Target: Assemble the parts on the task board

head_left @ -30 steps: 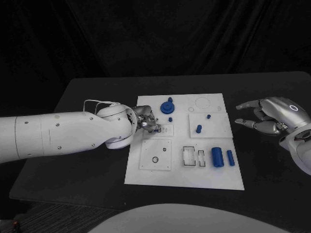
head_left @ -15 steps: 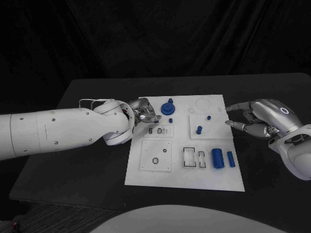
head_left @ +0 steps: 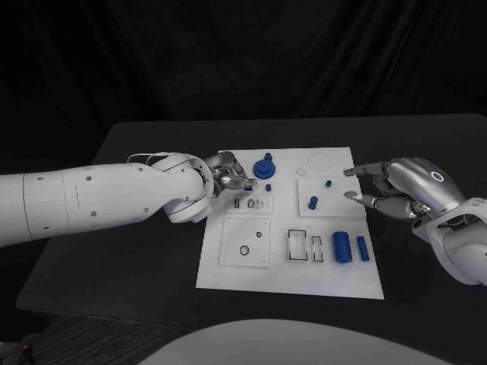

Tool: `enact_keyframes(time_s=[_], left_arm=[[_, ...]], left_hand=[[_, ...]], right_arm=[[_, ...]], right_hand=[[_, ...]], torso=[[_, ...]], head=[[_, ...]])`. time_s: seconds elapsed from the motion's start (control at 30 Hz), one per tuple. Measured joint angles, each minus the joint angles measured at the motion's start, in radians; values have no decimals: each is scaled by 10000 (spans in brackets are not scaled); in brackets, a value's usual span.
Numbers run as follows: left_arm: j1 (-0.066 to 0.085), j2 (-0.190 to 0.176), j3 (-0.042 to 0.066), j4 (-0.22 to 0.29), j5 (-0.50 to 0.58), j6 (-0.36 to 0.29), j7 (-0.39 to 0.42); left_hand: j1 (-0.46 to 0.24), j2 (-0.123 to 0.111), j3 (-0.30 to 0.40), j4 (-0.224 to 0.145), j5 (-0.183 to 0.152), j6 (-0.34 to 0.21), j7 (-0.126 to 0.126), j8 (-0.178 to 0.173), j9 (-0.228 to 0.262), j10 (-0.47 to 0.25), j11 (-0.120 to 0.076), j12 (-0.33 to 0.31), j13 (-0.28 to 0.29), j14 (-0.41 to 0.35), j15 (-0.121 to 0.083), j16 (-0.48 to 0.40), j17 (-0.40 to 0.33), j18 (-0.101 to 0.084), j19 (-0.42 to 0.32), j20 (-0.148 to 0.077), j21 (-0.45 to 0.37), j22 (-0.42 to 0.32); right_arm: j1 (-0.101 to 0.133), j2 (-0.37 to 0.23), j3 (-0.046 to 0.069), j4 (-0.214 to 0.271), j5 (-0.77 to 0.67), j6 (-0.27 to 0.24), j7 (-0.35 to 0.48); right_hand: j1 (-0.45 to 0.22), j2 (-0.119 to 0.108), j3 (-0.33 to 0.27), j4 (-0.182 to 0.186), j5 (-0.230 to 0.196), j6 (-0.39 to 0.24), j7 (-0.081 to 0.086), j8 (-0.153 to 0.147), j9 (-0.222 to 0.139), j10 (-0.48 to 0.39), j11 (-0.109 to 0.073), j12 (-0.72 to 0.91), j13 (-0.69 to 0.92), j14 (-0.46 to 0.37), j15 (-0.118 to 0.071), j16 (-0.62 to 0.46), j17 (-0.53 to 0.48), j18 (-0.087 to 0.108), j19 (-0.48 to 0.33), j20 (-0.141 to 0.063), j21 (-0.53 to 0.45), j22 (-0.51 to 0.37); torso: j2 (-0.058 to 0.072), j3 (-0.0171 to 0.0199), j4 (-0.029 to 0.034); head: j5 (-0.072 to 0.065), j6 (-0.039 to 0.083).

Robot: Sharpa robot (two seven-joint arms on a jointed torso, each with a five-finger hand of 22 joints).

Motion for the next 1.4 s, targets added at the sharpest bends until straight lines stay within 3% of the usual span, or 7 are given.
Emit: enact_keyframes(time_s=[0.27, 0.43, 0.7, 0.73, 1.17, 1.23, 1.4], left_arm=[[-116, 72, -2, -64, -191, 32, 86], [-136, 78, -7, -69, -288, 30, 140], [-148, 80, -4, -49, -382, 35, 212], [-149, 76, -4, -45, -388, 35, 223], [-151, 49, -2, -10, -368, 13, 370], [-151, 50, -2, 1, -339, 13, 385], [-151, 52, -1, 36, -242, 12, 420]], left_hand=[[112, 113, -106, 106, 23, -20, 8, -40, -3, 0, 0, 0, 0, -35, 34, 0, -1, -1, -35, 34, 0, 0], [360, 101, -147, 66, 404, -20, 9, -41, -7, 0, 0, 0, 0, -34, 34, 0, -1, 0, -35, 34, 0, 0], [450, 89, -147, 66, 404, -20, 10, -41, -9, 0, 0, 0, 0, -35, 34, 0, -2, 0, -35, 34, 0, 0], [450, 88, -146, 66, 404, -19, 10, -40, -9, 0, 0, 0, 0, -34, 34, 0, -2, 0, -35, 34, 0, 0], [450, 88, -173, 92, 404, 18, -26, 0, -10, 0, 0, 0, 0, -34, 34, 0, -2, 1, -35, 34, 0, 0], [450, 88, -173, 92, 403, 19, -28, -1, -9, 0, 0, 0, 0, -34, 34, 0, -2, 0, -35, 34, 0, 0], [450, 88, -173, 92, 403, 19, -28, 0, -10, 0, 0, 0, 0, -34, 34, 0, -2, 0, -35, 34, 0, 0]], right_arm=[[-40, 2, 1, 74, 0, -5, 61], [-79, 153, 1, 137, 0, 2, 115], [-176, 398, 2, 215, 0, 44, 200], [-183, 444, 2, 226, 0, 52, 210], [-236, 1535, 4, 261, 0, 331, 414], [-237, 1656, 5, 236, -1, 381, 434], [-243, 2025, 6, 111, -1, 540, 481]], right_hand=[[0, 0, 0, 0, -1, 0, 0, 0, -3, 0, 0, 23, -1, 0, 0, 0, 0, 0, 0, 0, 70, -1], [0, 0, 0, 0, -1, 0, 0, 0, -8, 0, 0, 55, -1, 0, 0, 49, 0, -1, 0, 0, 135, -1], [40, 40, 27, -27, 35, 0, 0, 0, -14, 0, 0, 135, -2, 0, 0, 249, 0, -3, 112, 14, 393, 2], [40, 40, -4, -58, 75, 11, -11, 0, -31, 0, 0, 241, -2, 0, 0, 398, 0, -186, 231, 9, 785, 6], [-29, 108, -15, -68, 147, 36, -35, -84, -129, 0, 0, 320, -3, 0, 0, 660, 0, -248, 250, -1, 1882, 5], [-60, 139, -15, -69, 147, -34, -18, -87, -155, 0, 0, 320, -2, 0, 0, 660, 0, -412, 250, -2, 1990, 5], [-74, 153, -15, -68, 147, -97, 13, -87, -185, 0, 0, 320, -3, 0, 0, 710, 0, -405, 250, -1, 2115, 4]], torso=[[14, -3, 32], [17, -3, 26], [7, 2, 1], [6, 2, 1], [-7, 2, 22], [-7, 0, 20], [-7, -4, 19]], head=[[-63, -6], [-70, -7], [-32, 2], [-47, 2], [-151, 10], [-146, 12], [-153, 16]])
